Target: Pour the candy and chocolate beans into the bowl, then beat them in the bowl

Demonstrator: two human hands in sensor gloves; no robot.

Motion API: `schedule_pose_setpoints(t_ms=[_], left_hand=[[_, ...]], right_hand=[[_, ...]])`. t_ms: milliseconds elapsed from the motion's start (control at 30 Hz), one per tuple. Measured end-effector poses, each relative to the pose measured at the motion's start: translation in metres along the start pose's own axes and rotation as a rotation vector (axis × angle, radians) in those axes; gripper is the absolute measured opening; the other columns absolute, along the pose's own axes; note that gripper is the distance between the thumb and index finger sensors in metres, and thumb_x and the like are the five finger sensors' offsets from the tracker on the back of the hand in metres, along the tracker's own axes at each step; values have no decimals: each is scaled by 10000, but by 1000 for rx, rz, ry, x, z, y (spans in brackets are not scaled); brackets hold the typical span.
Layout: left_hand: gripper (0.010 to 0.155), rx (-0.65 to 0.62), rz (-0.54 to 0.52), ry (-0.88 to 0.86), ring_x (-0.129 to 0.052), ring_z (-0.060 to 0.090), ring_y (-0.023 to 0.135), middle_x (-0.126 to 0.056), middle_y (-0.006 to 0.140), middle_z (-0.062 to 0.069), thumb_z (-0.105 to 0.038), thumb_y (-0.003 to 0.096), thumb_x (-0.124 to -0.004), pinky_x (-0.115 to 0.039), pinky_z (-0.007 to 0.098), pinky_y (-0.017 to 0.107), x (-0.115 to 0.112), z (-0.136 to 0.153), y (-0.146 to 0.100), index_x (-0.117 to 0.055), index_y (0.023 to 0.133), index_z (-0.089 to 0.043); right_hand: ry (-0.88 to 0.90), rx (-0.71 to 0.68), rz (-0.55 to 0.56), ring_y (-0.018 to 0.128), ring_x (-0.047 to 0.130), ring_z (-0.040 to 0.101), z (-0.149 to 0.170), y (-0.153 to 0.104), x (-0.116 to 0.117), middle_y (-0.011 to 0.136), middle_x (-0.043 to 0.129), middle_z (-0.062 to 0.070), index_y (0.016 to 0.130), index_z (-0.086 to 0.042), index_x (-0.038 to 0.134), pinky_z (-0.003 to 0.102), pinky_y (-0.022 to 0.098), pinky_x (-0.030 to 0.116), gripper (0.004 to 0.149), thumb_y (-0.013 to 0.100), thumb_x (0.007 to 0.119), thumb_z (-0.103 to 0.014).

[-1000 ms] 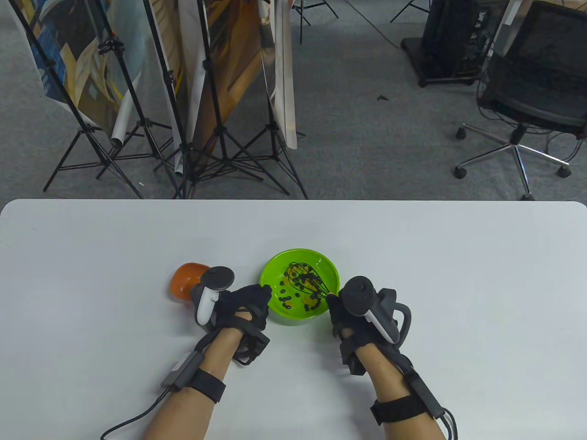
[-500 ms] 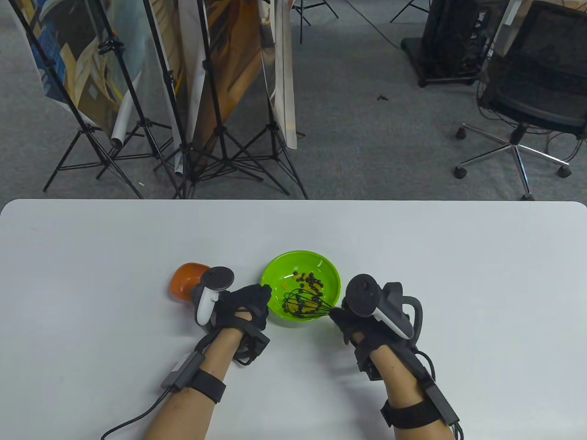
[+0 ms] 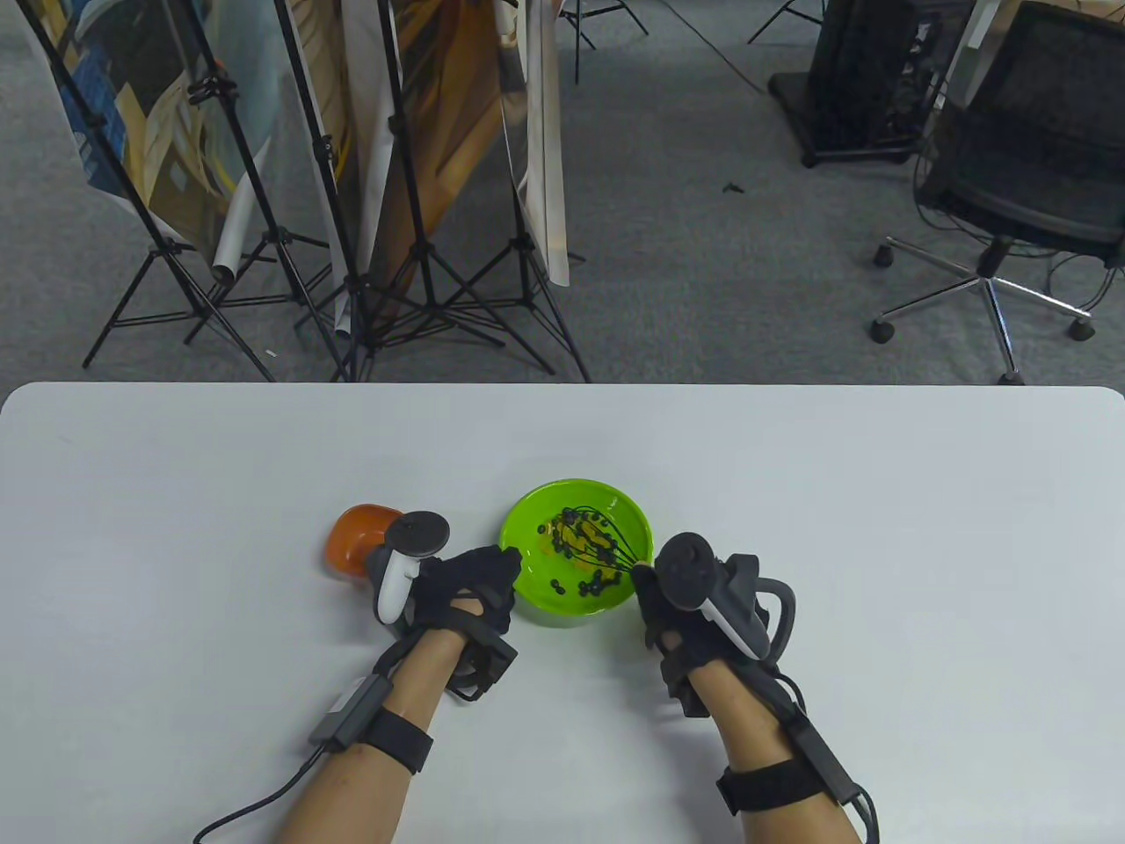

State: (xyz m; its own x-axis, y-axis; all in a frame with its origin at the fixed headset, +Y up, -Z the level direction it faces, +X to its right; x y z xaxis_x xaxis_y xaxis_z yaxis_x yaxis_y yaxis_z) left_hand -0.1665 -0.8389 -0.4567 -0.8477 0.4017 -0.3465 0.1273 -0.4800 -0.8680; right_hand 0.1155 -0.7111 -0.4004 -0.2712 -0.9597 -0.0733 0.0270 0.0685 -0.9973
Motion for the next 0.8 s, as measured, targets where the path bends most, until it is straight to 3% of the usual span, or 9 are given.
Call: schedule_pose_setpoints(t_ms=[167, 333, 567, 800], left_hand=[[436, 10, -4, -17, -1051, 131, 327, -971, 389, -111, -602, 454, -685, -916, 287, 231, 1, 1, -1, -836, 627, -231], [447, 14, -5, -24, -1051, 129, 328, -969, 392, -113, -605, 450, -678, -916, 286, 233, 1, 1, -1, -833, 630, -227], [450, 17, -4, -25, -1050, 130, 331, -970, 393, -112, -612, 450, -675, -915, 285, 233, 1, 2, -1, -838, 628, -232], [451, 17, -4, -24, -1049, 131, 335, -969, 398, -114, -615, 450, -675, -914, 285, 236, 1, 2, -1, -837, 632, -235]], right_hand=[[105, -55, -106, 44, 929, 197, -8, -2, 5, 394, 1003, 116, 797, -71, 907, 414, 6, 869, 549, 476, 800, -503], [76, -84, -169, 55, 929, 224, -3, -6, -13, 396, 1011, 124, 773, -78, 940, 437, 29, 862, 537, 458, 863, -507], [-12, -39, -80, 63, 933, 223, 15, -12, -35, 401, 1011, 122, 772, -78, 941, 437, 38, 866, 541, 451, 874, -509], [101, -18, -43, 64, 935, 218, 35, -20, -37, 404, 1008, 118, 779, -77, 931, 434, 36, 869, 549, 455, 852, -512]])
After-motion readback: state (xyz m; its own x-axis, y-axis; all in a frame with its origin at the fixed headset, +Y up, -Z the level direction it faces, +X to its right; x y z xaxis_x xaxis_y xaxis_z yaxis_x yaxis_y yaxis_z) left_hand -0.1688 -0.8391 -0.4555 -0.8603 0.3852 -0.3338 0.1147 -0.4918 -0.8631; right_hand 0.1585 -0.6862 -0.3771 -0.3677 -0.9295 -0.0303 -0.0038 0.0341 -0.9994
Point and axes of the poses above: the tracker on the back of each hand, its own z axis roughly to the little-finger side, its own y axis roughly from the wrist to the fingertips, x = y × z, the point moved 5 cm from there along y, roughly from the wrist to the fingertips
